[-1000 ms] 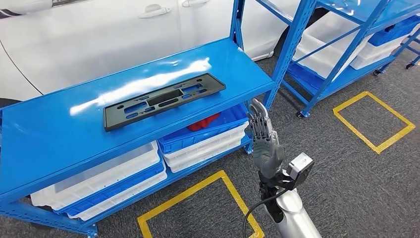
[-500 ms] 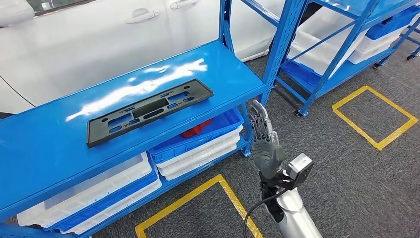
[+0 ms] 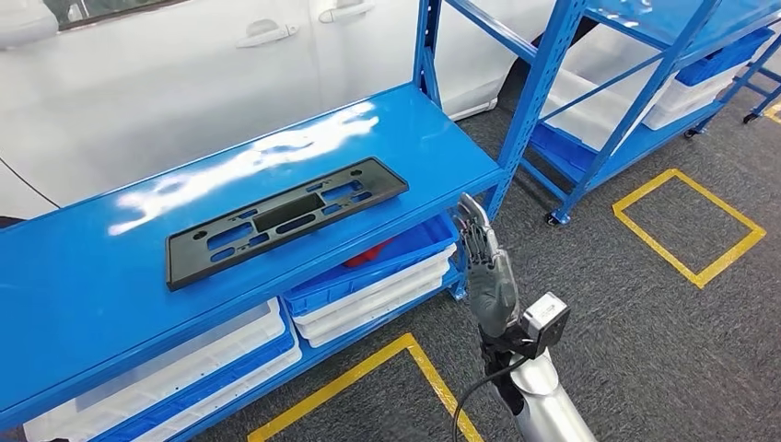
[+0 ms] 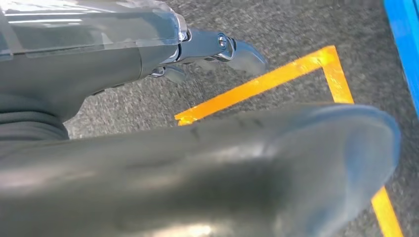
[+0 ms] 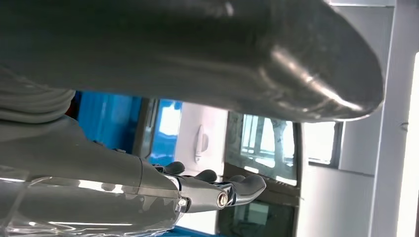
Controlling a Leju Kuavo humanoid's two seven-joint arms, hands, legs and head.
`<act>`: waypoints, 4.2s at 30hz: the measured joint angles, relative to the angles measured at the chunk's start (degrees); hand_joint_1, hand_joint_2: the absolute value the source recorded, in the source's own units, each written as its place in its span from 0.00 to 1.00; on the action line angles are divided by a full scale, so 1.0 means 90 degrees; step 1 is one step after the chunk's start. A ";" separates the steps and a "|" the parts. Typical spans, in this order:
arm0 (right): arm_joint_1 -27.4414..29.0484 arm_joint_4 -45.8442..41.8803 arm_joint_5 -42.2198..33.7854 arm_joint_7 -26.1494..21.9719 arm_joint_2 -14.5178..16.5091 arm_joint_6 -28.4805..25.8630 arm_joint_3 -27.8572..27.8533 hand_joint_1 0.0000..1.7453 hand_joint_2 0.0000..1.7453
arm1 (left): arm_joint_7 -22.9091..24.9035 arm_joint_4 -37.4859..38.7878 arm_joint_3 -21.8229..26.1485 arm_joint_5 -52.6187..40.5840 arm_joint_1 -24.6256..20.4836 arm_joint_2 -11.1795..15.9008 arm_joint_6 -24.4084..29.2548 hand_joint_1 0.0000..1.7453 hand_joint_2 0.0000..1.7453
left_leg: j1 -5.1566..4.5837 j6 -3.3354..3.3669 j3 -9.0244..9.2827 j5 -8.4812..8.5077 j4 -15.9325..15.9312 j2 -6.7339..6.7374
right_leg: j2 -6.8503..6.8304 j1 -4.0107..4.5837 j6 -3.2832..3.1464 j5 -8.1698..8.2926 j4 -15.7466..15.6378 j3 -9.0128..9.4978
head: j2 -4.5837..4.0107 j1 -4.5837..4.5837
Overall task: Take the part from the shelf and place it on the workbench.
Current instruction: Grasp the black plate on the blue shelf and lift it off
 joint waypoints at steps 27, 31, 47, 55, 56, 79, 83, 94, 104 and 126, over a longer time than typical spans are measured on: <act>0.0277 -0.0161 0.0360 0.0063 -0.0021 -0.0069 0.0035 0.00 0.00 | 0.0145 0.0001 -0.0021 0.0002 -0.0019 -0.0003 0.0083 0.00 0.00 | -0.0093 -0.0099 0.0113 -0.0102 -0.0039 0.0295 | -0.0661 0.0065 -0.0142 0.0384 -0.0647 0.0285 | 0.0000 -0.0003; 0.0273 -0.0197 0.0365 0.0059 -0.0021 -0.0069 0.0044 0.00 0.00 | 0.0142 0.0001 -0.0024 0.0002 0.0011 -0.0006 0.0083 0.00 0.00 | -0.0039 0.0027 0.0143 -0.0049 -0.0124 0.0057 | -0.0438 0.0021 0.0009 0.0125 -0.0333 0.0197 | 0.0000 -0.0002; 0.0339 -0.0154 0.0686 0.0231 -0.0028 -0.0189 0.0156 0.00 0.00 | 0.0098 0.0001 -0.0047 0.0000 -0.0002 -0.0012 0.0027 0.00 0.00 | -0.0034 -0.0210 -0.0085 -0.0472 0.0487 -0.0169 | -0.0056 -0.0055 -0.0229 0.0531 -0.0704 0.0178 | 0.0000 -0.0004; 0.0350 -0.0100 0.0686 0.0233 -0.0021 -0.0186 0.0183 0.00 0.00 | 0.0101 0.0002 -0.0049 0.0001 -0.0005 -0.0009 0.0027 0.00 0.00 | -0.0031 -0.0199 0.0054 -0.0213 0.0282 0.0045 | -0.0190 0.0001 -0.0200 0.0464 -0.0649 0.0215 | 0.0000 -0.0003; 0.0339 -0.0099 0.0686 0.0236 -0.0020 -0.0186 0.0186 0.00 0.00 | 0.0102 0.0002 -0.0049 0.0001 -0.0010 -0.0008 0.0027 0.00 0.00 | -0.0042 -0.0170 0.0160 -0.0160 0.0048 0.0058 | -0.0195 0.0015 -0.0173 0.0456 -0.0636 0.0207 | 0.0000 -0.0002; 0.0350 0.0126 0.0730 0.0126 -0.0019 -0.0356 0.0199 0.00 0.00 | 0.0130 0.0002 -0.0057 0.0001 -0.0013 -0.0013 -0.0030 0.00 0.00 | -0.0033 -0.0221 -0.0103 -0.0562 0.0591 -0.0038 | -0.0104 -0.0040 -0.0238 0.0598 -0.0761 0.0175 | 0.0000 -0.0004; 0.0478 0.0158 0.0730 0.0098 -0.0019 -0.0399 0.0199 0.00 0.00 | 0.0121 0.0002 -0.0062 -0.0002 0.0025 -0.0013 -0.0044 0.00 0.00 | 0.0002 -0.0294 -0.0534 -0.0891 0.1596 -0.0007 | -0.0134 -0.0024 -0.0255 0.0585 -0.0732 0.0163 | 0.0000 -0.0003; 0.0504 0.0163 0.0732 0.0094 -0.0019 -0.0406 0.0207 0.00 0.00 | 0.0109 0.0002 -0.0063 0.0002 0.0031 -0.0005 -0.0052 0.00 0.00 | -0.0005 0.0046 0.0281 -0.0148 -0.0133 0.0019 | -0.0099 -0.0032 0.0058 0.0113 -0.0004 -0.0129 | 0.0000 -0.0002; 0.0514 0.0175 0.0734 0.0091 -0.0020 -0.0404 0.0225 0.00 0.00 | 0.0108 0.0002 -0.0063 0.0004 0.0031 -0.0015 -0.0066 0.00 0.00 | -0.0041 -0.0045 0.0259 -0.0164 -0.0107 -0.0018 | -0.0061 0.0006 -0.0061 0.0517 -0.0647 0.0151 | 0.0000 -0.0002; 0.0374 0.0157 0.0778 0.0109 -0.0005 -0.0401 0.0312 0.00 0.00 | 0.0088 0.0002 -0.0066 0.0002 0.0010 0.0010 -0.0119 0.00 0.00 | -0.0016 0.0059 0.0308 -0.0196 -0.0118 0.0011 | -0.0087 -0.0039 0.0086 0.0042 0.0125 -0.0163 | 0.0000 -0.0002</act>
